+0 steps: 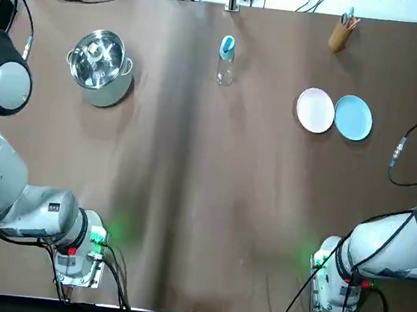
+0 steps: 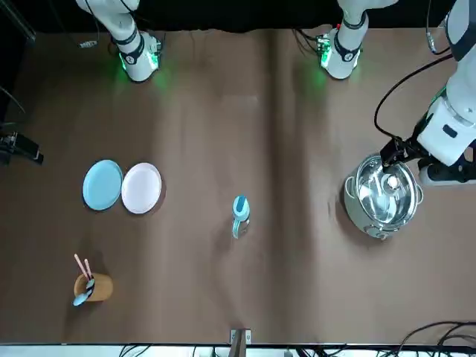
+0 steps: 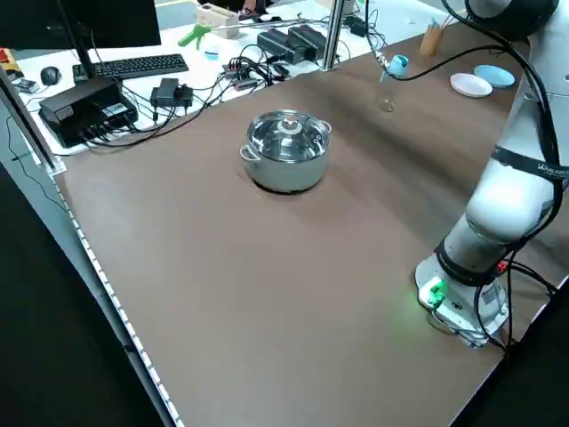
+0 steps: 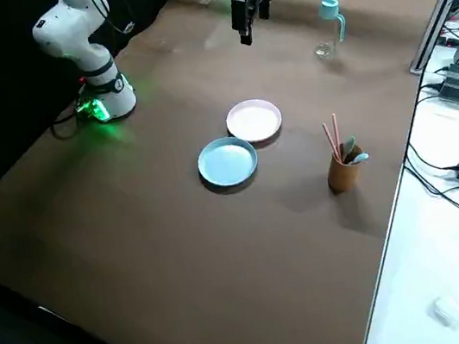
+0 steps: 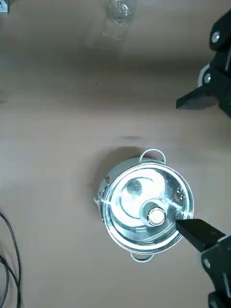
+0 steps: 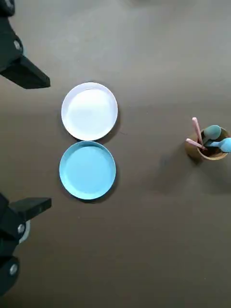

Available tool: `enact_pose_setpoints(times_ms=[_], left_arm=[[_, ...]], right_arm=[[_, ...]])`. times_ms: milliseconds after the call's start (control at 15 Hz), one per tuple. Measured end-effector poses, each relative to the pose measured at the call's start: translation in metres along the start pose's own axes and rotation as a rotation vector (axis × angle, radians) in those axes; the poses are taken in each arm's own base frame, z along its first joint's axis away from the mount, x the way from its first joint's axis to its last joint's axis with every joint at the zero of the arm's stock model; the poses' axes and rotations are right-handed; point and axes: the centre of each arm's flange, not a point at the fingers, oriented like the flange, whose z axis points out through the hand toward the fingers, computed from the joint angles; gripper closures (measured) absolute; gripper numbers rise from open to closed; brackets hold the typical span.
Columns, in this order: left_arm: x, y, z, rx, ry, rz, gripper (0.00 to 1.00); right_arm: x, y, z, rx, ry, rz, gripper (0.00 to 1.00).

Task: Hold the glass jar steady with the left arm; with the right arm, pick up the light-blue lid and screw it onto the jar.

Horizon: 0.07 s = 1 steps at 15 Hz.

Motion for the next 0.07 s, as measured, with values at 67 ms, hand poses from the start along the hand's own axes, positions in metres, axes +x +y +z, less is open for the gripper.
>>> enact_pose_setpoints(times_ms=[67], left_arm=[[0.0007, -0.0002, 0.0015, 0.0, -0.002, -0.001, 0.0]], right_arm=[[0.0, -0.0007, 0.0001, 0.0, 0.0, -0.002, 0.0]])
